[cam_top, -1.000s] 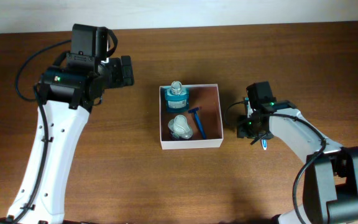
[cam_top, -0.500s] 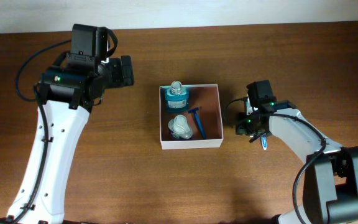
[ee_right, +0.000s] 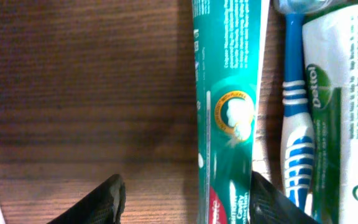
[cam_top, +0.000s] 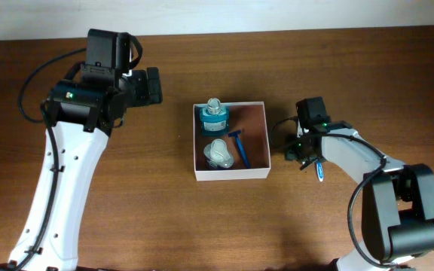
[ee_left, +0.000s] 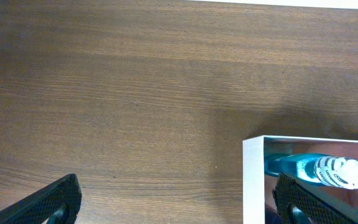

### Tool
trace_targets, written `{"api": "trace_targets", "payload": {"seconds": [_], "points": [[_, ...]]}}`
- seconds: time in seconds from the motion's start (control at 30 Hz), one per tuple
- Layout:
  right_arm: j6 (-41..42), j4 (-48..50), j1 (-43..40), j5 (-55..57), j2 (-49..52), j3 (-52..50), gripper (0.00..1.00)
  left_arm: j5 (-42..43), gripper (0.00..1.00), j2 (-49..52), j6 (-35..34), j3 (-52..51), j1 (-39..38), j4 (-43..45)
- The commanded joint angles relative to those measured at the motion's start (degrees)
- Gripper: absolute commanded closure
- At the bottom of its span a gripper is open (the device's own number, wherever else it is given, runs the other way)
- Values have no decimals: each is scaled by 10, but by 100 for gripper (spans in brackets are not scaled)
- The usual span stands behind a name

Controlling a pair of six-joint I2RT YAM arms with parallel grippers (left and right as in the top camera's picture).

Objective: Pack container
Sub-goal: 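Lower the right gripper and close on the green toothpaste tube, then lift the toothpaste tube and carry it over the box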

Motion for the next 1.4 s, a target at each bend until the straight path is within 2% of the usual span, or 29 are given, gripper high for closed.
{"api": "trace_targets", "payload": {"seconds": [0.0,0.1,0.23,0.33,0.47,0.73,0.93,1.13,1.37], "points": [[2,4,-3,8,22,-4,53,-8,1,-3,9,8,2,1],[2,6,-3,8,22,-3,65,-8,1,-3,9,8,2,1],[2,5,-3,8,22,-3,70,-8,1,-3,10,8,2,1],[2,0,-3,8,22,0,83,-8,1,-3,9,8,2,1],[7,-24,-3,7,16,22,90,-8,1,-3,9,8,2,1],[7,-116,-3,4,-14,104,92,-8,1,-3,9,8,2,1],[7,-187,8,-51,-45,178,92,-8,1,-3,9,8,2,1],[54,-205,52,-101,-82,222,93,-8,1,-3,9,8,2,1],[82,-190,131,-87,-87,223,93,-8,1,-3,9,8,2,1]]}}
